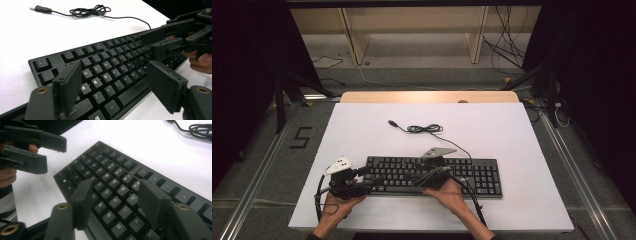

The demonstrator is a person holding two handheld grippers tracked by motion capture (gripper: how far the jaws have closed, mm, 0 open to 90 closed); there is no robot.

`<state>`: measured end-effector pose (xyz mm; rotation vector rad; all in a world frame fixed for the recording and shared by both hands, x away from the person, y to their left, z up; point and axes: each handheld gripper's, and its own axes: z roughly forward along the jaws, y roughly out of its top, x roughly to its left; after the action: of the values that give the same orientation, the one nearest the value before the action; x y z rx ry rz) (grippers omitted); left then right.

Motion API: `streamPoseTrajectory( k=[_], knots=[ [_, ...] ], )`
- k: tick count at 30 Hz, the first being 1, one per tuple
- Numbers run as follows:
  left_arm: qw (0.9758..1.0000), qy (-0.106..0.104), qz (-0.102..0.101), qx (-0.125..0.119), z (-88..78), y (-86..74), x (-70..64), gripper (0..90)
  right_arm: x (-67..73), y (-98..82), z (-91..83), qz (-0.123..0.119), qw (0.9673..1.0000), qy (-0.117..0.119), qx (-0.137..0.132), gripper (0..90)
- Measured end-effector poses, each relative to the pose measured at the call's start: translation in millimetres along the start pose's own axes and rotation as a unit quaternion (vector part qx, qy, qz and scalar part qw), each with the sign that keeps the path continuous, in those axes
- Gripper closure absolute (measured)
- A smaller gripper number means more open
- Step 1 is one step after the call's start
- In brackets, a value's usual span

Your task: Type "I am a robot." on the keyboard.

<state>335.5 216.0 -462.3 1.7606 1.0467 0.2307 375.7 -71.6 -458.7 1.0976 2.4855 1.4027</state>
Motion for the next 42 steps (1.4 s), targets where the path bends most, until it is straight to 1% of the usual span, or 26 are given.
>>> streamPoseTrajectory(
  k=[4,10,13,17,20,29,32,34,38,42],
  knots=[
    [1.0000,0.001,-0.001,-0.001,-1.4,-0.3,0.2,27.8,2.3,-0.2,2.1,-0.006,1.0000,0.002,0.003,59.8],
    [1.0000,0.001,0.000,-0.001,-3.4,-1.2,0.0,27.8,6.5,-1.4,7.3,-0.016,0.9998,0.004,0.013,77.7],
    [1.0000,0.003,0.003,0.000,-4.0,-1.5,-0.2,27.8,7.8,-2.4,10.1,-0.019,0.9996,0.006,0.019,83.4],
    [1.0000,0.004,0.005,0.000,-4.3,-1.8,-0.9,27.8,10.0,-3.7,13.6,-0.022,0.9994,0.009,0.025,87.7],
    [1.0000,0.004,0.006,0.000,-4.4,-2.1,-1.2,27.7,11.7,-5.0,16.8,-0.026,0.9991,0.008,0.032,89.9],
    [1.0000,0.004,0.007,-0.001,-5.1,-3.0,-2.0,27.7,14.4,-8.0,23.3,-0.028,0.9985,0.008,0.045,90.0],
    [0.9999,0.005,0.011,0.001,-4.8,-3.1,-2.3,27.7,15.7,-9.2,26.1,-0.032,0.9983,0.010,0.048,90.0],
    [0.9999,0.005,0.012,0.001,-4.8,-3.2,-2.4,27.7,16.5,-9.7,27.1,-0.031,0.9982,0.011,0.051,90.0],
    [0.9999,0.006,0.011,0.001,-4.8,-3.3,-1.9,27.7,15.7,-10.5,28.5,-0.029,0.9981,0.006,0.054,90.0],
    [0.9999,0.006,0.011,0.001,-4.6,-3.3,-2.1,27.7,15.6,-12.0,30.6,-0.033,0.9978,0.005,0.057,90.0]
  ],
)
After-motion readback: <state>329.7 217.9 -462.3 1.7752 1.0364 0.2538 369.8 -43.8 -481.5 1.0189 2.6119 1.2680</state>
